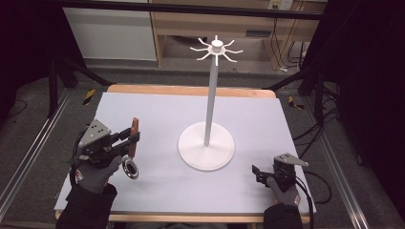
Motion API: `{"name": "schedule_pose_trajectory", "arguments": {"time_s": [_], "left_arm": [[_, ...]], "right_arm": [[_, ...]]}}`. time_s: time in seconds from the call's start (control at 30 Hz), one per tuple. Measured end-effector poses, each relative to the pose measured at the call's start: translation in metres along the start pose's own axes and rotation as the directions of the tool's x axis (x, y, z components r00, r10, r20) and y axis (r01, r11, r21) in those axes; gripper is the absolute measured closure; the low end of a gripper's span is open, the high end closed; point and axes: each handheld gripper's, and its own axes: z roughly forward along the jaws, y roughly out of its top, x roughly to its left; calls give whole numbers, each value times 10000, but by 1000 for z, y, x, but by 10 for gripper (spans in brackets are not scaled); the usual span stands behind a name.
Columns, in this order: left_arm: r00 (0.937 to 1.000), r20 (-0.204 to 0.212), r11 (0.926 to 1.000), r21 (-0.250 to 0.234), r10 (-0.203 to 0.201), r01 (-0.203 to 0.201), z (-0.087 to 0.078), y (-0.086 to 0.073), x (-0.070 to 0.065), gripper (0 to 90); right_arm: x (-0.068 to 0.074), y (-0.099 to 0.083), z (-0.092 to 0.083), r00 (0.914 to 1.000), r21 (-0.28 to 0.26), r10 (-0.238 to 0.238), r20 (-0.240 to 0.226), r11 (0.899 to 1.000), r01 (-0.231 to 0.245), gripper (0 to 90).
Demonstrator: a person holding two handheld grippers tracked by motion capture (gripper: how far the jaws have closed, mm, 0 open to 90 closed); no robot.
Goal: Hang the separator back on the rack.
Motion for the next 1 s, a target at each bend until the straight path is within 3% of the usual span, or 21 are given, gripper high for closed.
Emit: {"name": "schedule_pose_trajectory", "arguments": {"time_s": [0.43, 1.0], "left_arm": [[9998, 63, 9967, -798, 162, -157, -16, 13, -9, 678], [9987, 262, 9926, -1146, 430, -397, -11, 43, -18, 678]], "right_arm": [[0, 0, -1, 10000, -69, -30, -47, 10000, 30, 66], [-2, -1, 0, 10000, -46, 33, -39, 10000, -33, 66]]}}
